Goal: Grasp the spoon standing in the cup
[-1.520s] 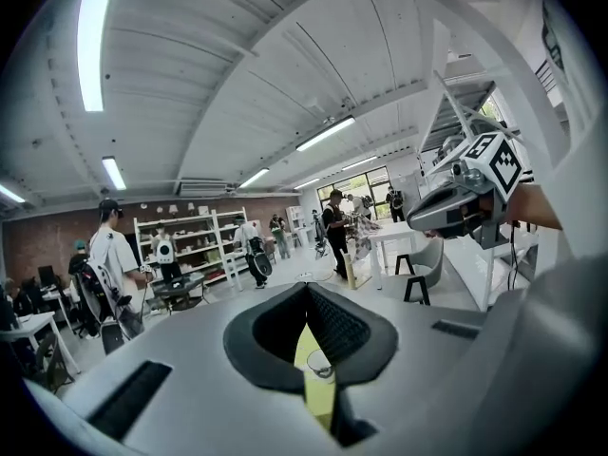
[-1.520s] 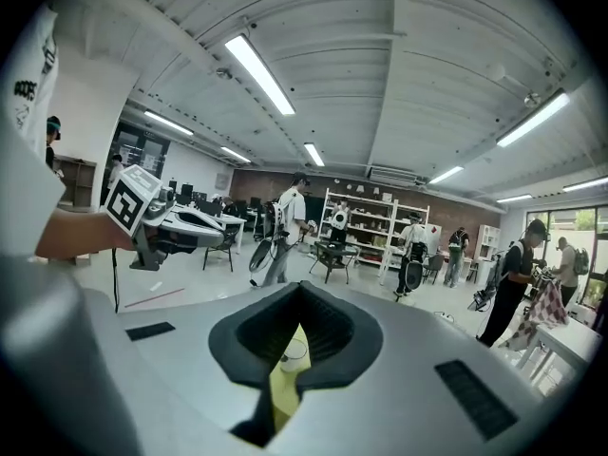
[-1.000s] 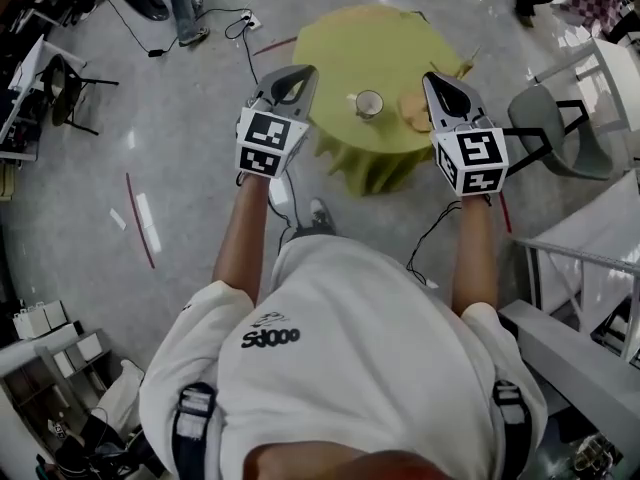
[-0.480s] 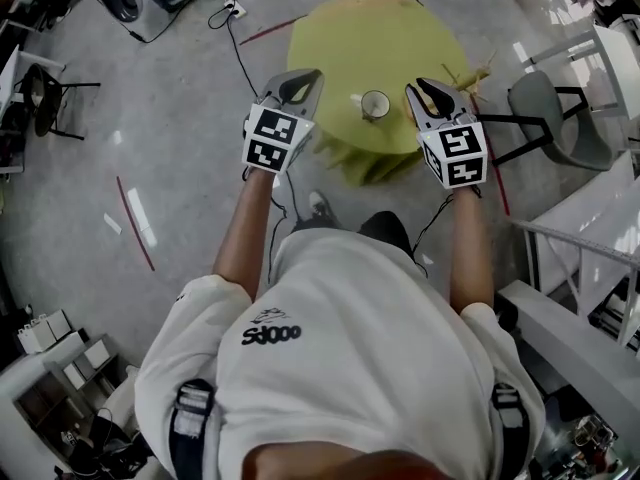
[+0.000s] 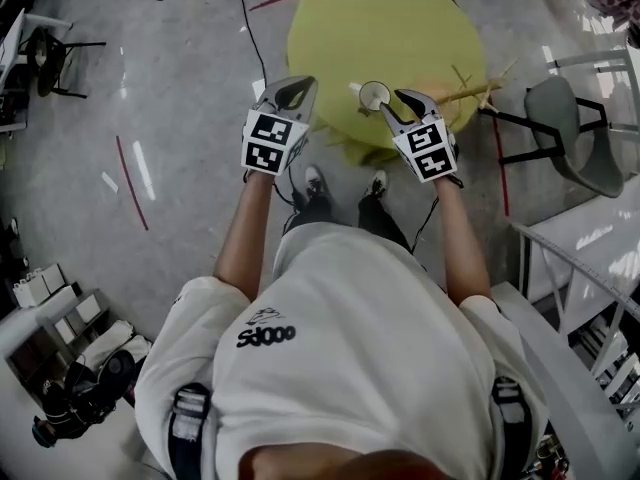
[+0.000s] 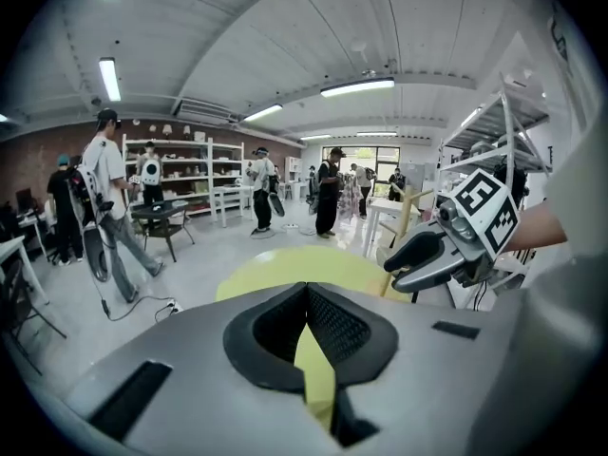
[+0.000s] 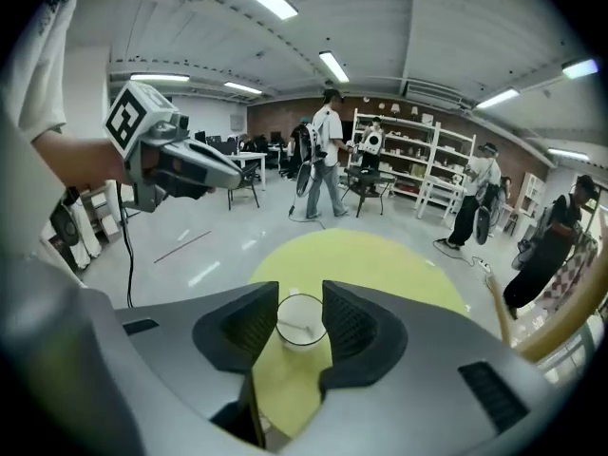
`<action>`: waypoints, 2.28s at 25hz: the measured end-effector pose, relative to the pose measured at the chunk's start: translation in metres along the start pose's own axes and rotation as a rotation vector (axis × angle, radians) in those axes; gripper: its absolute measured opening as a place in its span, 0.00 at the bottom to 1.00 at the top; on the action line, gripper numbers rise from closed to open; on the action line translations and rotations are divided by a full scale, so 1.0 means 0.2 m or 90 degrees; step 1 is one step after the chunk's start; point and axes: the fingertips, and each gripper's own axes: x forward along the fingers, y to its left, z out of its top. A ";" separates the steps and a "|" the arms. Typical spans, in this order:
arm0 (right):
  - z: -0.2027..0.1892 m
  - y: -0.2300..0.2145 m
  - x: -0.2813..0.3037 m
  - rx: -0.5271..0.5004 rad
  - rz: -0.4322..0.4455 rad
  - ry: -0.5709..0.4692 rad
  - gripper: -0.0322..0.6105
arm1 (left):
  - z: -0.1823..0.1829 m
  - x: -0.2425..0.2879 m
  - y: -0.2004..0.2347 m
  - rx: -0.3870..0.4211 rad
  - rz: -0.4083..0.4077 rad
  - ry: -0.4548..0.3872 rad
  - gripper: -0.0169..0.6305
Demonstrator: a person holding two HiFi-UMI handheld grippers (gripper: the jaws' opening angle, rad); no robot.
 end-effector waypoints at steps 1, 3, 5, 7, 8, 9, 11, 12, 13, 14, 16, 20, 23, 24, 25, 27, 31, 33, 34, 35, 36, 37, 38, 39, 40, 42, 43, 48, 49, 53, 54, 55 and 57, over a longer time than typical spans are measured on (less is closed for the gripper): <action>-0.04 0.02 0.04 -0.005 0.012 0.015 0.31 | -0.03 0.00 0.01 -0.008 0.005 0.009 0.07; -0.11 0.07 0.12 -0.020 0.037 0.041 0.33 | -0.10 0.01 0.02 -0.021 0.013 0.024 0.07; -0.15 0.12 0.19 -0.029 0.067 0.052 0.36 | -0.16 0.01 0.03 -0.029 0.019 0.036 0.07; -0.18 0.16 0.24 -0.035 0.092 0.055 0.38 | -0.22 0.01 0.04 -0.038 0.028 0.047 0.07; -0.19 0.18 0.26 -0.041 0.101 0.057 0.40 | -0.24 0.00 0.05 -0.044 0.031 0.053 0.07; -0.20 0.20 0.27 -0.049 0.108 0.059 0.41 | -0.27 0.00 0.05 -0.049 0.034 0.058 0.07; -0.21 0.23 0.30 -0.065 0.116 0.065 0.41 | -0.31 -0.01 0.05 -0.055 0.036 0.068 0.07; -0.22 0.24 0.32 -0.069 0.117 0.067 0.41 | -0.33 -0.01 0.05 -0.056 0.036 0.073 0.07; -0.23 0.25 0.33 -0.070 0.118 0.070 0.41 | -0.35 -0.01 0.05 -0.056 0.037 0.077 0.07; -0.24 0.25 0.35 -0.070 0.118 0.072 0.41 | -0.36 -0.01 0.05 -0.057 0.038 0.080 0.07; -0.26 0.27 0.39 -0.079 0.117 0.081 0.41 | -0.39 -0.02 0.05 -0.060 0.041 0.085 0.07; -0.31 0.27 0.45 -0.105 0.102 0.113 0.36 | -0.41 -0.04 0.06 -0.068 0.043 0.087 0.07; -0.32 0.26 0.47 -0.100 0.089 0.119 0.30 | -0.43 -0.06 0.06 -0.069 0.044 0.089 0.07; -0.31 0.26 0.47 -0.101 0.085 0.119 0.28 | -0.44 -0.07 0.07 -0.069 0.045 0.088 0.07; -0.31 0.25 0.47 -0.106 0.078 0.119 0.24 | -0.44 -0.07 0.07 -0.069 0.046 0.088 0.07; -0.30 0.24 0.48 -0.121 0.065 0.118 0.19 | -0.44 -0.08 0.07 -0.070 0.046 0.085 0.07; -0.27 0.23 0.47 -0.127 0.059 0.112 0.17 | -0.43 -0.08 0.06 -0.063 0.045 0.078 0.07; -0.25 0.23 0.47 -0.130 0.056 0.109 0.17 | -0.41 -0.08 0.07 -0.059 0.045 0.074 0.07; -0.24 0.23 0.46 -0.133 0.053 0.107 0.17 | -0.40 -0.09 0.07 -0.058 0.045 0.071 0.07; -0.23 0.22 0.46 -0.135 0.050 0.105 0.17 | -0.39 -0.10 0.07 -0.058 0.046 0.069 0.07; -0.22 0.21 0.45 -0.136 0.047 0.103 0.17 | -0.38 -0.10 0.07 -0.060 0.047 0.066 0.07; -0.20 0.21 0.44 -0.137 0.043 0.100 0.17 | -0.37 -0.11 0.08 -0.061 0.046 0.063 0.07; -0.19 0.20 0.43 -0.137 0.040 0.097 0.17 | -0.35 -0.12 0.08 -0.062 0.045 0.056 0.07; -0.17 0.19 0.42 -0.137 0.036 0.093 0.17 | -0.33 -0.12 0.08 -0.063 0.044 0.049 0.07; -0.15 0.19 0.40 -0.135 0.032 0.088 0.17 | -0.31 -0.13 0.08 -0.063 0.044 0.042 0.07; -0.10 0.17 0.37 -0.131 0.022 0.077 0.17 | -0.27 -0.15 0.09 -0.063 0.047 0.029 0.07; -0.07 0.16 0.35 -0.127 0.017 0.071 0.17 | -0.24 -0.16 0.10 -0.062 0.048 0.023 0.07; 0.09 0.11 0.23 -0.099 0.000 0.031 0.16 | -0.10 -0.20 0.13 -0.053 0.049 -0.015 0.07; 0.13 0.10 0.20 -0.096 -0.001 0.023 0.16 | -0.06 -0.21 0.13 -0.051 0.048 -0.025 0.07; 0.26 0.06 0.08 -0.073 0.001 -0.017 0.16 | 0.11 -0.25 0.13 -0.044 0.037 -0.074 0.07; 0.29 0.05 0.05 -0.066 -0.002 -0.028 0.15 | 0.15 -0.26 0.13 -0.039 0.035 -0.086 0.07; 0.33 0.03 0.01 -0.062 -0.007 -0.039 0.15 | 0.19 -0.27 0.13 -0.033 0.034 -0.097 0.07; 0.40 -0.03 -0.05 -0.061 -0.022 -0.064 0.15 | 0.27 -0.28 0.13 -0.018 0.033 -0.117 0.07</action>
